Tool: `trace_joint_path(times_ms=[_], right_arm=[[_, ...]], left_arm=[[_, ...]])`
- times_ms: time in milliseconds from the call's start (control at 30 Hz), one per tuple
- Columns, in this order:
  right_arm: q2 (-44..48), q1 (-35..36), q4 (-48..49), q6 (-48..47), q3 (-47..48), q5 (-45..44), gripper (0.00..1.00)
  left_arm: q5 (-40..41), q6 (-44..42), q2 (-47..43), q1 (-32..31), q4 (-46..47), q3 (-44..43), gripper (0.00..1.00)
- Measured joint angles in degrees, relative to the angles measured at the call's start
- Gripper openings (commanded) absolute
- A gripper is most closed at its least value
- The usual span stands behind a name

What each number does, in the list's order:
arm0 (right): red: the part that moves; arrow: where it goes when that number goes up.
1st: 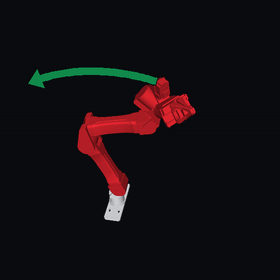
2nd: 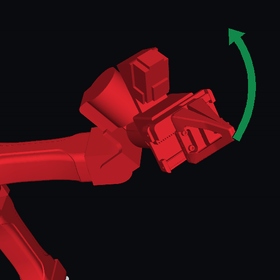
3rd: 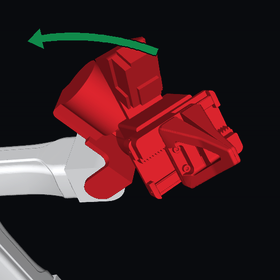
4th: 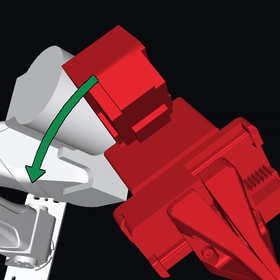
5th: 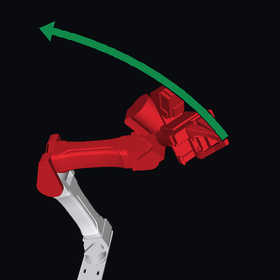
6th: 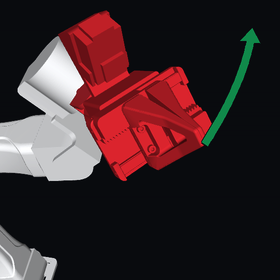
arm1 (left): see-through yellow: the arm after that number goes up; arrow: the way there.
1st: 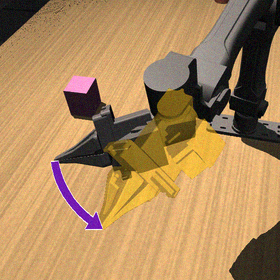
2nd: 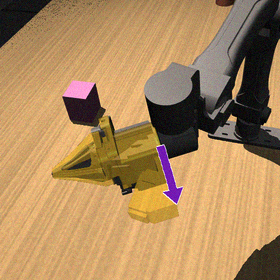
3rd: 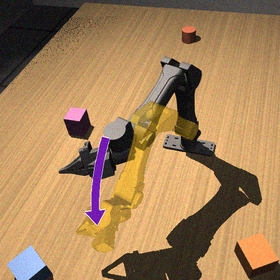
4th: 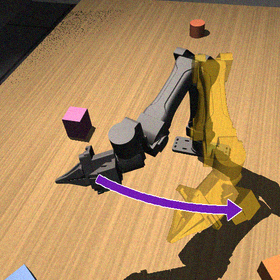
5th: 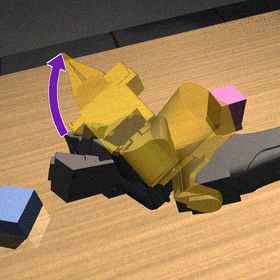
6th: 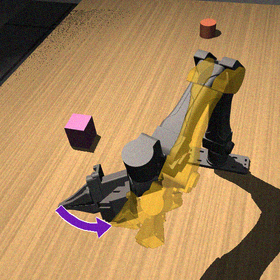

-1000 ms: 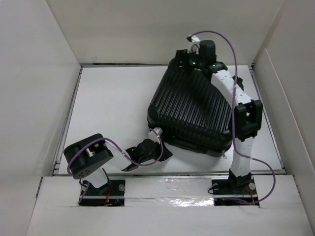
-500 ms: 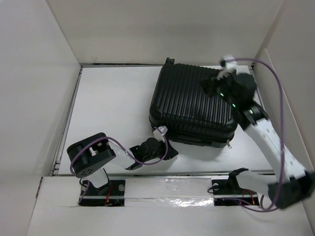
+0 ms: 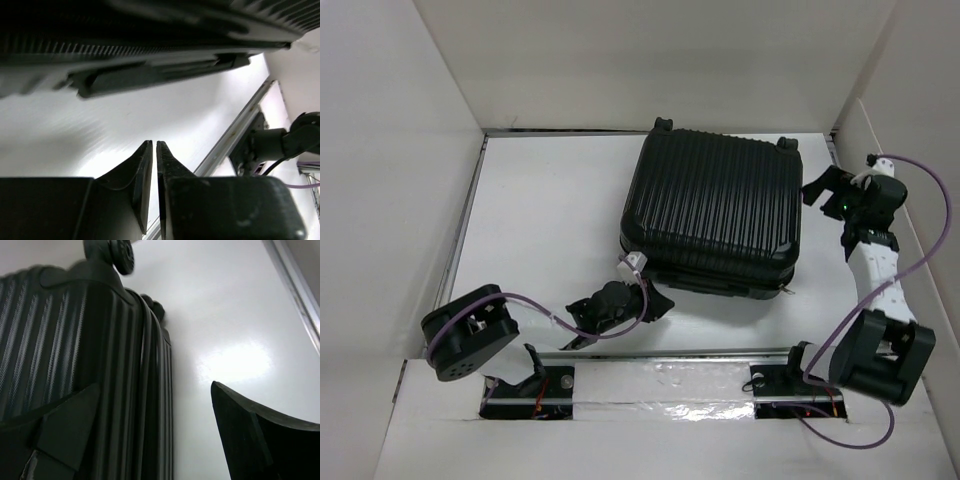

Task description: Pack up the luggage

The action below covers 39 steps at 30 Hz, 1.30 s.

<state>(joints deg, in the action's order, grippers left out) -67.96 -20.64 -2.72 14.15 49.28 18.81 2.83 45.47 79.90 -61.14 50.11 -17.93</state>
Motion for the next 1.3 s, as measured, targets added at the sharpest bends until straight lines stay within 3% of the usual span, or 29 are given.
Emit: trace_joint_path(times_ms=[267,467,633,700,733,767,833,867,1033,1200,1267,1300], right_arm=[[-14.32,8.72,11.21,-0.85,8.33,5.07,0.99],[-22.32,17.59,12.22,-0.24,15.69,10.69,0.94],[-29.38,22.08,9.01,-0.57,26.88,19.1,0.62],[-27.74,23.65,8.24,-1.11,26.32,19.23,0.4],[-26.34,24.09,8.33,-1.22,25.4,18.82,0.31],[-22.53,24.76,8.76,-1.64,22.08,17.4,0.16],[-12.94,25.51,9.86,-1.99,14.14,13.75,0.02],[-7.13,25.83,10.14,-2.08,9.75,12.11,0.0],[20.09,32.54,18.73,-2.05,-13.75,2.8,0.0],[35.71,42.32,14.82,0.52,-33.57,-7.41,0.0],[39.06,44.61,10.1,1.33,-36.79,-11.89,0.17],[40.39,45.57,7.87,1.66,-37.13,-14.23,0.37]], left_arm=[[0.39,-0.94,-2.99,-0.04,-1.7,3.08,0.1],[0.26,-1.6,-2.56,-0.04,-1.7,2.91,0.11],[-0.48,-2.12,1.4,-0.26,-1.7,0.13,0.13],[-1.03,-2.23,2.64,-0.28,-1.73,-1.66,0.14],[-1.11,-2.29,2.86,-0.26,-1.7,-2.45,0.15],[-1.07,-2.34,2.84,-0.33,-1.55,-2.89,0.16],[-1.03,-2.49,2.71,-0.42,-1.6,-3.08,0.16],[-0.87,-2.62,2.58,-0.44,-1.9,-3.08,0.16],[1.33,-3.41,-4.2,-0.46,-6.23,-2.45,0.17],[6.75,-3.87,-19.39,0.07,-12.59,-0.37,0.23],[7.93,-3.91,-23.58,1.49,-15.3,-0.35,0.24],[8.24,-3.93,-25.2,2.54,-16.68,-0.35,0.25]])
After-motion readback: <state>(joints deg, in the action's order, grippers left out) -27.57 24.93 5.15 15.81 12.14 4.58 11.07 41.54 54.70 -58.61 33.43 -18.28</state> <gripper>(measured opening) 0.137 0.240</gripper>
